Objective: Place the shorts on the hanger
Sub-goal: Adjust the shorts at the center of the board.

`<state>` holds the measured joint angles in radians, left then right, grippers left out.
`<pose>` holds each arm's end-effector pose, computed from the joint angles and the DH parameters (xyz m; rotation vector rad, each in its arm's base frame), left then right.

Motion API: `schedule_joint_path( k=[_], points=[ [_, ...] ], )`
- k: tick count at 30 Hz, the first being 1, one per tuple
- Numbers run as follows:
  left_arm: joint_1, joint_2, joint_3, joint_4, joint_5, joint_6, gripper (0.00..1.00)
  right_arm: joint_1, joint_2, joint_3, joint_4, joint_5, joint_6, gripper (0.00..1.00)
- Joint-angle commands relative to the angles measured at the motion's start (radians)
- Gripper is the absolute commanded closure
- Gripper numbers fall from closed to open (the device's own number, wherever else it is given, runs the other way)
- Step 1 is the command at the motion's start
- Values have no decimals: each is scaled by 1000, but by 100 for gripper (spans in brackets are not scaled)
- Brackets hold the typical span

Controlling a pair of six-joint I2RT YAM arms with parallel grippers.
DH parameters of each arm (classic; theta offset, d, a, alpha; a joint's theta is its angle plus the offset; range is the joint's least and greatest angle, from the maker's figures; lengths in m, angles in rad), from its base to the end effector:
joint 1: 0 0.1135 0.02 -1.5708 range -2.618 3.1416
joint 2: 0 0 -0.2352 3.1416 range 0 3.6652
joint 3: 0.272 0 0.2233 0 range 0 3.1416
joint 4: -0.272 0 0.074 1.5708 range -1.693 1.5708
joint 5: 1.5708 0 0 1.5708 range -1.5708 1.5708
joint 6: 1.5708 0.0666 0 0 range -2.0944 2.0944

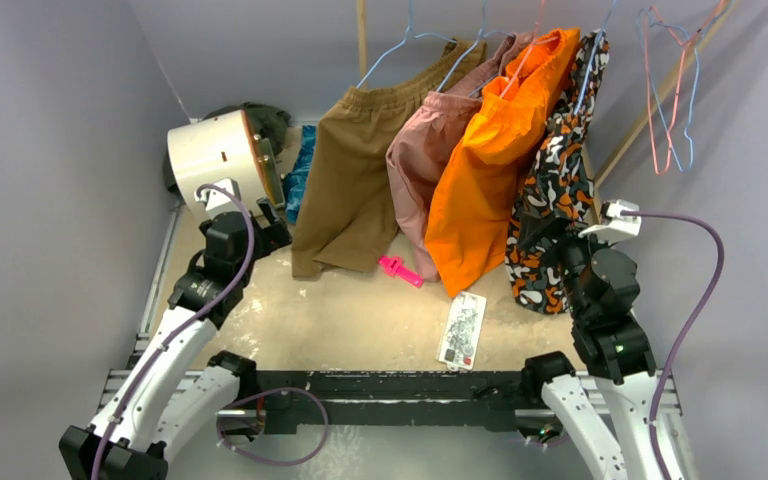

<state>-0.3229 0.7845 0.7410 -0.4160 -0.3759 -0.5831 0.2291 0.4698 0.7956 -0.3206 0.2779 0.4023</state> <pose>0.1907 -0.0380 0.2699 -0.4906 1.9405 -0.2002 0.1336 0.0124 0.3464 0.3528 1.5325 0.2790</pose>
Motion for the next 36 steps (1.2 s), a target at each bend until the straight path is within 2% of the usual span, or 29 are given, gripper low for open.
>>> schedule_joint_path(
  k=[1,8,13,16,21,26,29,31,34,36],
  points=[
    [-11,-30,16,33,-37,24,9,4,-6,2,51,-24,-34,1],
    [-13,-43,16,34,-24,31,8,4,-44,-6,81,-104,-92,2],
    [-28,-55,4,55,46,58,9,4,-4,15,98,-168,-130,4],
    [-35,-59,2,61,74,69,9,3,43,67,96,-205,-136,5],
    [-40,-77,0,65,87,73,11,4,102,159,94,-178,-142,5],
    [-53,-110,-12,73,99,80,13,4,168,366,5,-173,-173,5],
    [-60,-111,-12,79,107,80,14,3,221,436,-23,-171,-189,6],
    [-61,-113,-12,85,114,78,15,4,251,439,-30,-258,-191,9],
    [-66,-116,-16,93,126,78,16,4,323,402,-20,-480,-172,19],
    [-71,-110,-18,96,118,79,16,21,360,354,-2,-531,-139,22]
  ],
)
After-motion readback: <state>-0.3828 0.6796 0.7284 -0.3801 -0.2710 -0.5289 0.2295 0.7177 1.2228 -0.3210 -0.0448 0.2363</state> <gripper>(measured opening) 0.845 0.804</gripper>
